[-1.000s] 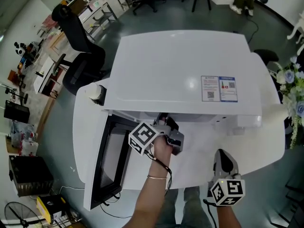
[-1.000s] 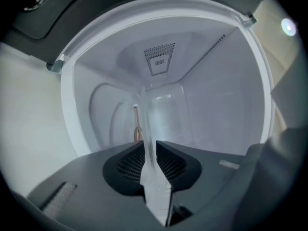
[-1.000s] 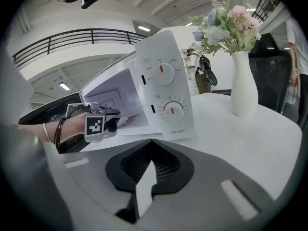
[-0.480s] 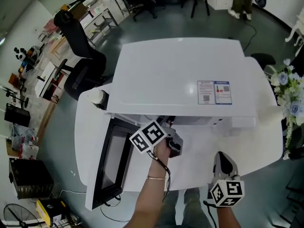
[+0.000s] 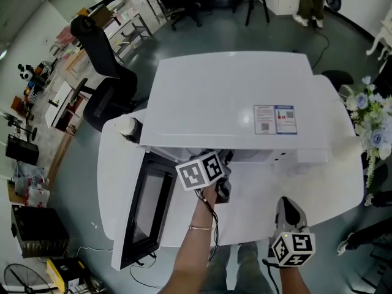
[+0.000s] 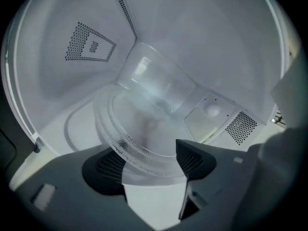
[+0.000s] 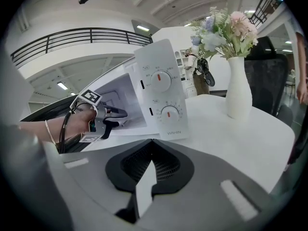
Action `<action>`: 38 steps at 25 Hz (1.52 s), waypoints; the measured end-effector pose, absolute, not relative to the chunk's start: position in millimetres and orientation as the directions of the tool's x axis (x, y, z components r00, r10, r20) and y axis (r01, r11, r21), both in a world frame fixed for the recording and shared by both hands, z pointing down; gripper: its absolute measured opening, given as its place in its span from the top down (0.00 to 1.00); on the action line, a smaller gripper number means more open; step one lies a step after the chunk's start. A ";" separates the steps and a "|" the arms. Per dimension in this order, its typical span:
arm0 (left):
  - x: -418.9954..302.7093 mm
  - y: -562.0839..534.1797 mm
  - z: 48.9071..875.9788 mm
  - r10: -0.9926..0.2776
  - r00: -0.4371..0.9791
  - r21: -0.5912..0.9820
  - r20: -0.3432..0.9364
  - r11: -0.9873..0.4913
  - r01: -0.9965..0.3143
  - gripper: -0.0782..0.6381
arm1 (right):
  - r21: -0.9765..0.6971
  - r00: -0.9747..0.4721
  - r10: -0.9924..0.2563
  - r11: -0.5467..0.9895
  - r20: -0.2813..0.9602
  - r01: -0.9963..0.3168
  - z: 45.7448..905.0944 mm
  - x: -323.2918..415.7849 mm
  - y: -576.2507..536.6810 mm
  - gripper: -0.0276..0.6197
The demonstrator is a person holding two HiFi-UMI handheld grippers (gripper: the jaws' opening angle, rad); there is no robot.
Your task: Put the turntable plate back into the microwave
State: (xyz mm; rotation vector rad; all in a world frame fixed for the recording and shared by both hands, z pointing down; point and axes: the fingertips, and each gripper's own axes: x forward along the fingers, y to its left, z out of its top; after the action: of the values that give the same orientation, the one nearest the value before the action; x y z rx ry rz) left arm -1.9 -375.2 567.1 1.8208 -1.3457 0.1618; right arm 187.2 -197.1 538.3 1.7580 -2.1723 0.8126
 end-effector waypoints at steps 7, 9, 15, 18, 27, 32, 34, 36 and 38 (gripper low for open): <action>-7.4 -370.3 569.4 -0.696 0.379 0.475 0.610 -0.061 -0.878 0.43 | -0.271 -0.254 -0.820 0.127 0.512 -0.954 537.3 184.1 -193.5 0.94; -7.8 -367.7 570.1 -0.688 0.379 0.470 0.619 -0.062 -0.880 0.43 | -0.272 -0.258 -0.818 0.130 0.514 -0.953 537.3 181.7 -191.6 0.94; -12.6 -361.7 569.7 -0.679 0.362 0.445 0.638 -0.059 -0.894 0.42 | -0.269 -0.263 -0.813 0.136 0.519 -0.953 536.1 176.0 -185.8 0.94; -15.7 -358.9 568.3 -0.681 0.354 0.435 0.641 -0.057 -0.899 0.40 | -0.265 -0.260 -0.812 0.135 0.523 -0.955 535.8 175.6 -182.4 0.94; -21.7 -348.8 565.1 -0.696 0.345 0.434 0.630 -0.053 -0.899 0.41 | -0.273 -0.277 -0.805 0.149 0.524 -0.950 532.6 161.4 -172.7 0.94; -22.5 -336.2 555.8 -0.715 0.345 0.439 0.608 -0.060 -0.897 0.42 | -0.269 -0.261 -0.811 0.134 0.524 -0.954 528.4 165.0 -167.3 0.94; -21.9 -327.3 541.5 -0.737 0.344 0.426 0.582 -0.085 -0.901 0.45 | -0.265 -0.249 -0.816 0.123 0.521 -0.956 523.5 169.0 -166.0 0.94; -20.8 -315.1 523.5 -0.760 0.342 0.397 0.552 -0.121 -0.910 0.49 | -0.261 -0.237 -0.825 0.113 0.514 -0.959 515.5 173.0 -165.6 0.94; -18.1 -300.7 504.7 -0.778 0.346 0.362 0.525 -0.164 -0.918 0.54 | -0.257 -0.225 -0.836 0.105 0.500 -0.961 504.4 176.7 -165.9 0.94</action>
State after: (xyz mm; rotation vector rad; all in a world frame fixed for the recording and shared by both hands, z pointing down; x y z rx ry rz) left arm -18.1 -300.7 504.7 1.9838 -1.4747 0.2862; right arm 176.7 -165.9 504.4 1.7925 -2.1520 0.7943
